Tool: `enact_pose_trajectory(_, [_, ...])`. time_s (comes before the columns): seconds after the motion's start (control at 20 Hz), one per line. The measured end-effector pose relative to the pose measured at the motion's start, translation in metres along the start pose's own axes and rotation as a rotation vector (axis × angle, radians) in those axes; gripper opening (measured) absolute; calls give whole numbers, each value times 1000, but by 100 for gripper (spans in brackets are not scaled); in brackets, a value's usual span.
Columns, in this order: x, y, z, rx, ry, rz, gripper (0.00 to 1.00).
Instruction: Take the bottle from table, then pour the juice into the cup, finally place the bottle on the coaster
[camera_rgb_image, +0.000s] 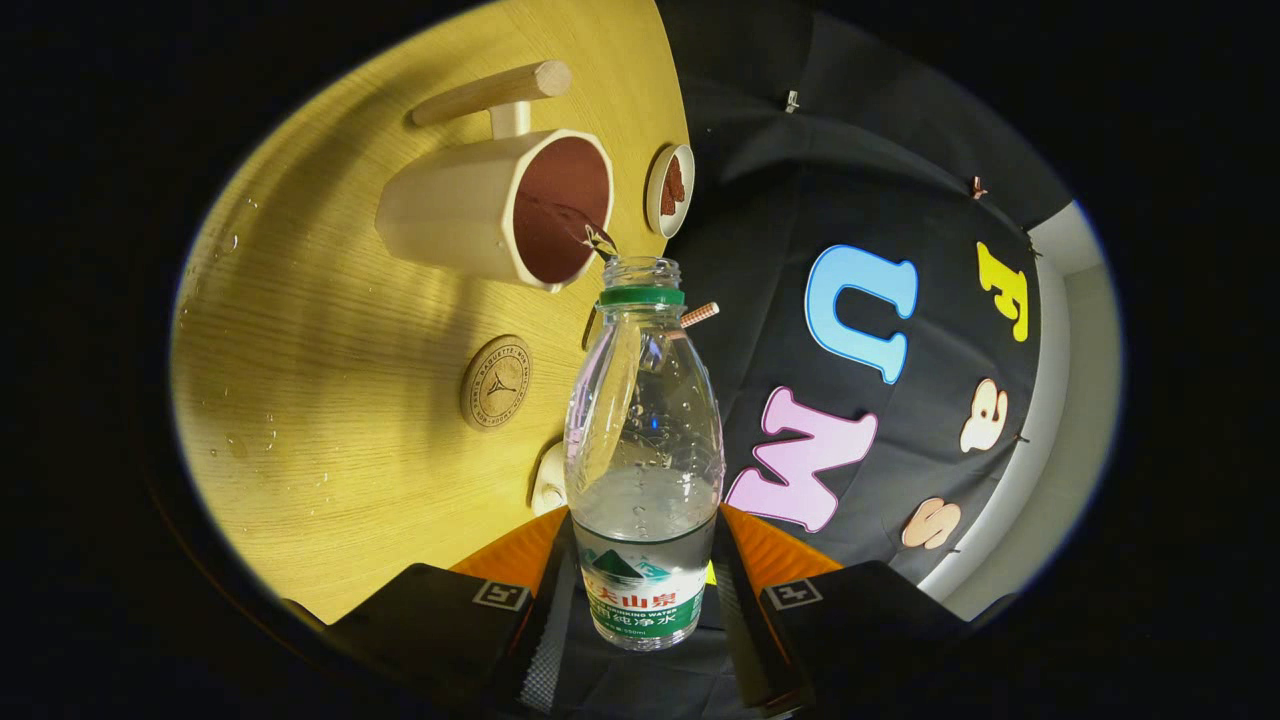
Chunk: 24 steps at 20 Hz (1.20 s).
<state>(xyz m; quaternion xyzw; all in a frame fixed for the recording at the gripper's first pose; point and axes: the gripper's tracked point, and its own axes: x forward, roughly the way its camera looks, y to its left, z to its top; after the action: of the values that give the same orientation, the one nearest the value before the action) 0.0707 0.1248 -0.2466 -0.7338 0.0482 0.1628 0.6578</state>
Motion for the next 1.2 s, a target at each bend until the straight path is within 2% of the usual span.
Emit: enact_pose_trajectory(1.2, [1, -22, 3, -188, -42, -44, 70])
